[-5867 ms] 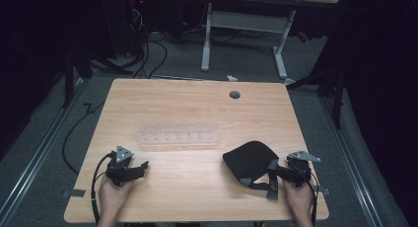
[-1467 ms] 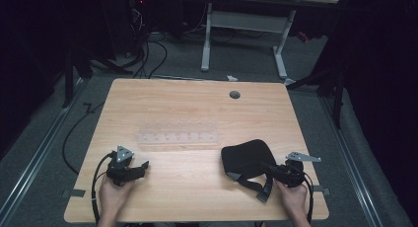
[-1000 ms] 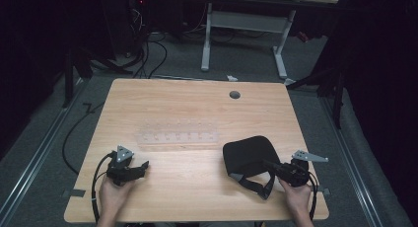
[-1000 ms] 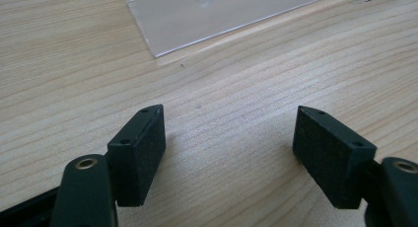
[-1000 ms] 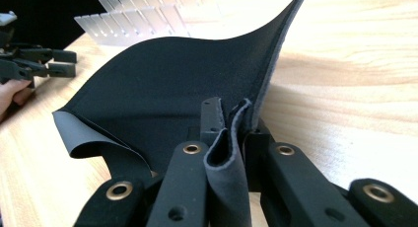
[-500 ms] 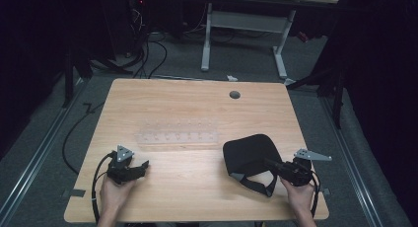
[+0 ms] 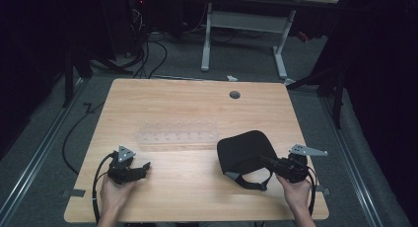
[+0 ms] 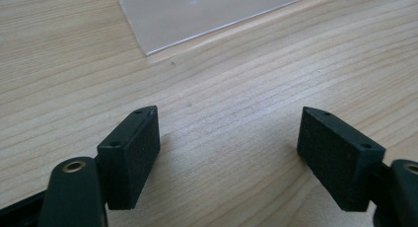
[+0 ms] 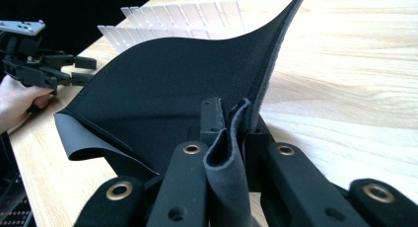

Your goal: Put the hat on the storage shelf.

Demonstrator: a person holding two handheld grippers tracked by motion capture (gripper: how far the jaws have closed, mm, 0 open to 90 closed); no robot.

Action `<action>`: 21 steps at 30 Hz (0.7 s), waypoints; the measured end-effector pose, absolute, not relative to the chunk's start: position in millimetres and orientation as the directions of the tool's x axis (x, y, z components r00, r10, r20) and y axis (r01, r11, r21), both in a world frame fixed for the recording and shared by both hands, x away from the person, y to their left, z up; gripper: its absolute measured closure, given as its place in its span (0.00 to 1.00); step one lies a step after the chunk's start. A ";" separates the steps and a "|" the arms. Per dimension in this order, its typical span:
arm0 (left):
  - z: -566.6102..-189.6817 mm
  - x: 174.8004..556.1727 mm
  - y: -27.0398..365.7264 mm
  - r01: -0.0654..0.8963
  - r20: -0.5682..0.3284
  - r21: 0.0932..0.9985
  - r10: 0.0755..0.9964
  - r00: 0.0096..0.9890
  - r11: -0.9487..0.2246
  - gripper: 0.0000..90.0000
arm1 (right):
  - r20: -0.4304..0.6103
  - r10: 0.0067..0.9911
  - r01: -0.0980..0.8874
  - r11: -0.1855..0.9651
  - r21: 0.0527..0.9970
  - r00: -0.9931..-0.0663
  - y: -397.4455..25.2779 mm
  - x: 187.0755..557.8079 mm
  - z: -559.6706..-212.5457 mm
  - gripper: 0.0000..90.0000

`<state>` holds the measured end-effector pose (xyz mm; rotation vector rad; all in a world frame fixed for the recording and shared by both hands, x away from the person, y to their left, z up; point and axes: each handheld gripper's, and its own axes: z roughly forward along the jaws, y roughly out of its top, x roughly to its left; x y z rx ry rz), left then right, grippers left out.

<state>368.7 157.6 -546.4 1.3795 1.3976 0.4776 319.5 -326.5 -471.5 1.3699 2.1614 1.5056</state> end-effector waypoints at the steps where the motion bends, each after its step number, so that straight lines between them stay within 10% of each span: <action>1: -545.6 368.0 156.9 0.463 -0.392 0.851 0.888 0.240 0.250 0.27 | 0.345 0.751 0.581 0.063 0.812 -0.564 -325.2 319.7 -470.7 0.94; 21: -504.6 337.7 98.4 0.467 -0.427 0.865 0.761 0.488 0.186 0.26 | 0.364 0.713 0.598 0.096 0.796 -0.599 -294.8 322.6 -461.3 0.94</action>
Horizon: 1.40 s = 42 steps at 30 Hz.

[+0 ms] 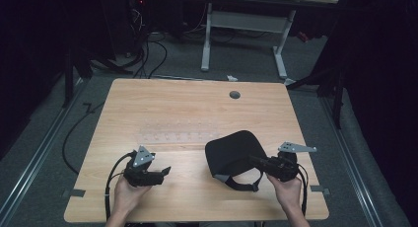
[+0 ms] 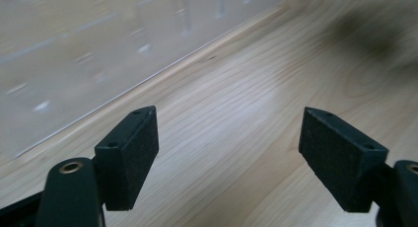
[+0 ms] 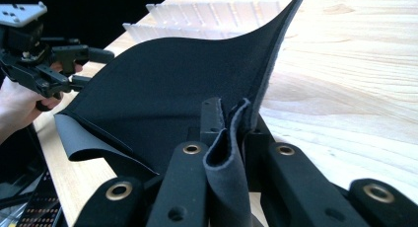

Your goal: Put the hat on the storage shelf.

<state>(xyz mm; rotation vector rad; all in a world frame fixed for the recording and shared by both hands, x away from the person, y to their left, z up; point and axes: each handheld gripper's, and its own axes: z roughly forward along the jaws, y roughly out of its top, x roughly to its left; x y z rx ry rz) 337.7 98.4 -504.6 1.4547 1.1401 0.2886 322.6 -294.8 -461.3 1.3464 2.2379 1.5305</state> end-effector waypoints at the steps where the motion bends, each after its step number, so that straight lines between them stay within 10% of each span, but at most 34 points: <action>1: -503.3 336.0 94.5 0.468 -0.425 0.866 0.753 0.503 0.176 0.26 | 0.364 0.712 0.599 0.099 0.795 -0.601 -292.7 322.8 -461.4 0.94; 42: -494.3 309.0 37.4 0.398 -0.308 0.917 0.649 0.696 0.008 0.28 | 0.348 0.673 0.642 0.247 0.726 -0.653 -231.5 331.7 -463.7 0.93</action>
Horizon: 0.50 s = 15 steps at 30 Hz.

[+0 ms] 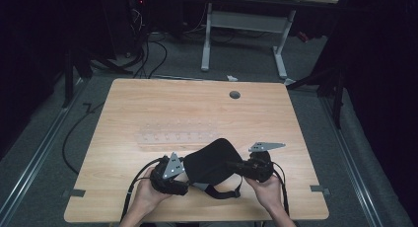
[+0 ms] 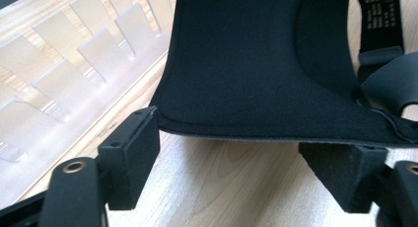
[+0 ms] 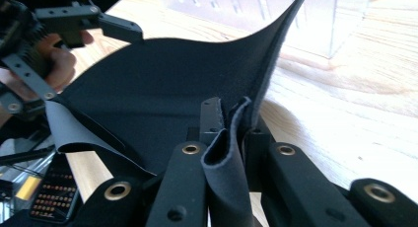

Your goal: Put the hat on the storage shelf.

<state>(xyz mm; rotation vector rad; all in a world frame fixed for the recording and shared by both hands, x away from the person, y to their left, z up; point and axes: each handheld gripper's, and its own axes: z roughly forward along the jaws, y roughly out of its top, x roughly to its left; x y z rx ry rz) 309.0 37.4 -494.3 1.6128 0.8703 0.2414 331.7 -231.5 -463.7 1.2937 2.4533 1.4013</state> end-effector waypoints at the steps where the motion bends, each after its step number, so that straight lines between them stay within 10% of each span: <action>1: -494.5 308.9 38.0 0.395 -0.301 0.919 0.650 0.698 0.002 0.29 | 0.350 0.668 0.638 0.244 0.730 -0.657 -231.5 331.5 -462.9 0.93; 15: -491.5 302.7 34.5 0.382 -0.301 0.924 0.611 0.732 -0.003 0.48 | 0.396 0.619 0.638 0.229 0.735 -0.678 -221.3 333.1 -462.7 0.93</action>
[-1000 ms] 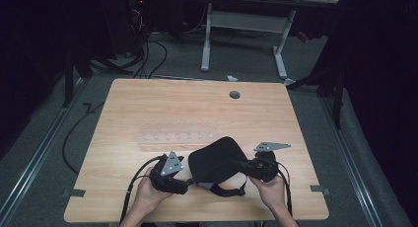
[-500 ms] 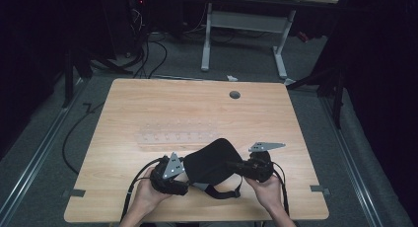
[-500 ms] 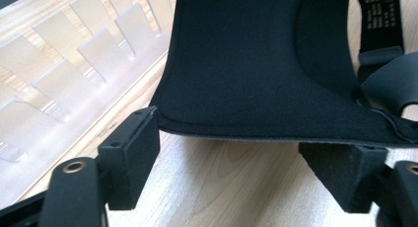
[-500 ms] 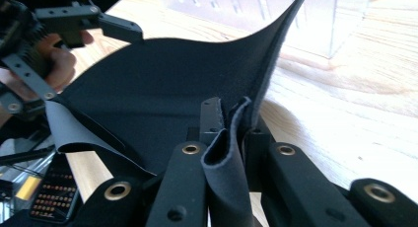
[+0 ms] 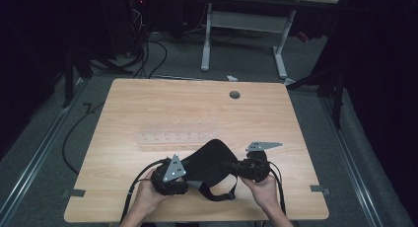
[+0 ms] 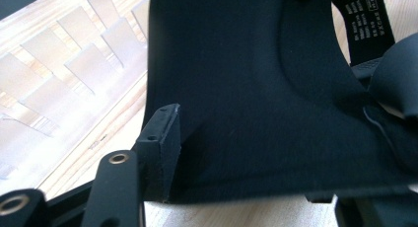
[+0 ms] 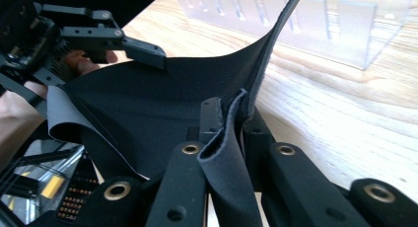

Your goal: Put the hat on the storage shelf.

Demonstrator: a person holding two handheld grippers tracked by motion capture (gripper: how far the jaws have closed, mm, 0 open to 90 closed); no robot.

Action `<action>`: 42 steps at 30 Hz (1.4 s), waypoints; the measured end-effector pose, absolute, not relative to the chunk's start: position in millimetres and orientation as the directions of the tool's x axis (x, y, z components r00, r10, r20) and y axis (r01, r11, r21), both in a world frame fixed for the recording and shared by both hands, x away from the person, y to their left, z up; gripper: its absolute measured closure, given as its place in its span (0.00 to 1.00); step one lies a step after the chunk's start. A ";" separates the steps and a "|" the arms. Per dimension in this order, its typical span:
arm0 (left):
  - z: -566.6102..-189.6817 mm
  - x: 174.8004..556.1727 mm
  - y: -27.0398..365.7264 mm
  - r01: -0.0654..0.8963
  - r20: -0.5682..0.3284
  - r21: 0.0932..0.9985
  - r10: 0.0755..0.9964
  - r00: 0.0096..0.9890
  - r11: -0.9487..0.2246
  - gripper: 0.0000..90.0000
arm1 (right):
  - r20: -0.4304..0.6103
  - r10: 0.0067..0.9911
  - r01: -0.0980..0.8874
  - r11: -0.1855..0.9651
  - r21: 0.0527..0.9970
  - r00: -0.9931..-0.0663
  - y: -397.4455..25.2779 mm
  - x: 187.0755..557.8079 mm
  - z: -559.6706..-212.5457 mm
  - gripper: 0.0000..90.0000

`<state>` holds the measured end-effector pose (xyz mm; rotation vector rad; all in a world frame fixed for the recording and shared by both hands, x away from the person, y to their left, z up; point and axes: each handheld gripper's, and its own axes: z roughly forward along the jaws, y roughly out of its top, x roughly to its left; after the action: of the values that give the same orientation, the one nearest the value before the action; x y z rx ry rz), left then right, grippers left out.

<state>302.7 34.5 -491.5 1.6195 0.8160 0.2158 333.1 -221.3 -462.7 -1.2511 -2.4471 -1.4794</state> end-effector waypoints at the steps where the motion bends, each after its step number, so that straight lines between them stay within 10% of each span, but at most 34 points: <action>1: -491.5 302.7 34.9 0.385 -0.302 0.923 0.612 0.731 -0.004 0.49 | 0.402 0.614 0.640 0.228 0.734 -0.679 -219.8 333.6 -463.0 0.93; 17: -479.3 288.5 48.1 0.411 -0.333 0.910 0.495 0.802 -0.053 0.95 | 0.421 0.595 0.627 0.187 0.756 -0.685 -213.0 338.0 -461.0 0.75; 42: -457.5 300.4 97.7 0.475 -0.512 0.853 0.517 0.686 0.214 0.96 | 0.050 0.917 0.614 0.224 0.757 -0.396 -283.5 345.0 -522.4 0.46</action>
<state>300.4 97.7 -457.5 1.4120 0.8915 0.0349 345.0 -283.5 -522.4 -1.8517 -2.7470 -1.3162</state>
